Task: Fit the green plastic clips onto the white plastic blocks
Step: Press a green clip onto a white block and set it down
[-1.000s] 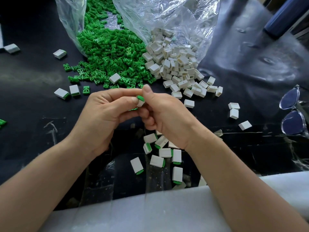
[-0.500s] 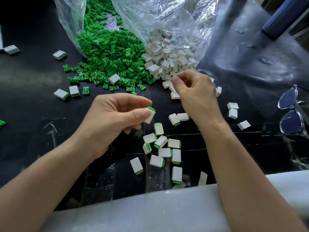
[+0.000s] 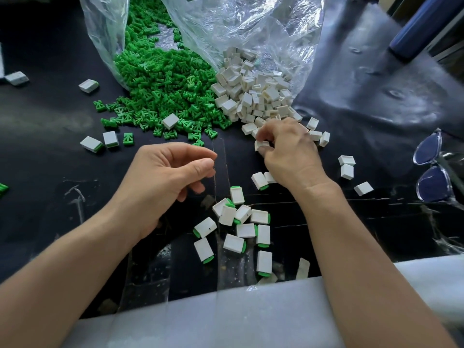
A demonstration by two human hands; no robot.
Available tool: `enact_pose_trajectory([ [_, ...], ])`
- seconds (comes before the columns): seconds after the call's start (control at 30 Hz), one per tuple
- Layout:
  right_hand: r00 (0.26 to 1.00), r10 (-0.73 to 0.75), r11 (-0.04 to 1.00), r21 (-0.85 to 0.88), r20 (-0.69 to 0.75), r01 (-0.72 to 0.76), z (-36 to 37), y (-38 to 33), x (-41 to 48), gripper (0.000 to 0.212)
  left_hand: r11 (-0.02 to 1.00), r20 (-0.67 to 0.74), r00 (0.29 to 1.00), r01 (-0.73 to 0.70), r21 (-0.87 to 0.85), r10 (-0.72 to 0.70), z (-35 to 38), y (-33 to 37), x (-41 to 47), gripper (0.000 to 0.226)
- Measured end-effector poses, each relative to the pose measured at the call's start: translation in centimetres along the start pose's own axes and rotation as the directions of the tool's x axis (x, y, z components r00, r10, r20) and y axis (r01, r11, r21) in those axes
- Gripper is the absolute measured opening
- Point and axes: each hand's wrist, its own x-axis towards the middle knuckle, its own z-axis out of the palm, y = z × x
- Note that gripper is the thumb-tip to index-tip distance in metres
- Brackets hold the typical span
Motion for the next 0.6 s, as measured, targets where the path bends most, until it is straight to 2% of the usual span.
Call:
enact_pose_trajectory([
  [0.1,0.999,-0.034,0.999,0.037,-0.030,0.035,0.1,0.2,0.0,0.014,1.000,-0.056,0.998,-0.013,0.010,0.014,0.0,-0.1,0.1,0.017],
  [0.17,0.993,-0.070,0.972,0.217,-0.092,0.088,0.1,-0.1,0.0,0.009,1.000,-0.094,0.995,-0.023,-0.006,0.022,-0.2,-0.1,0.2,0.023],
  [0.23,0.988,-0.131,0.871,0.466,-0.086,0.156,0.2,-1.1,-0.5,0.010,0.999,-0.107,0.993,-0.041,0.008,0.042,-0.3,-0.2,0.4,0.032],
  [0.3,0.975,-0.220,0.759,0.623,-0.028,0.190,0.7,-2.3,-1.2,0.012,0.998,-0.093,0.994,-0.060,0.030,0.063,-0.3,-0.1,0.4,0.039],
  [0.37,0.958,-0.287,0.724,0.660,0.021,0.203,1.4,-3.2,-1.7,0.014,0.998,-0.067,0.996,-0.065,0.014,0.066,-0.2,-0.1,0.3,0.036],
  [0.47,0.957,-0.285,0.739,0.646,0.043,0.191,1.8,-3.7,-1.9,0.013,0.998,-0.101,0.993,-0.067,-0.008,0.066,-0.1,-0.1,0.4,0.019],
  [0.6,0.968,-0.250,0.820,0.527,-0.022,0.224,1.7,-3.5,-1.9,0.010,0.990,-0.216,0.975,-0.084,-0.110,0.059,-0.6,0.1,0.8,0.016],
])
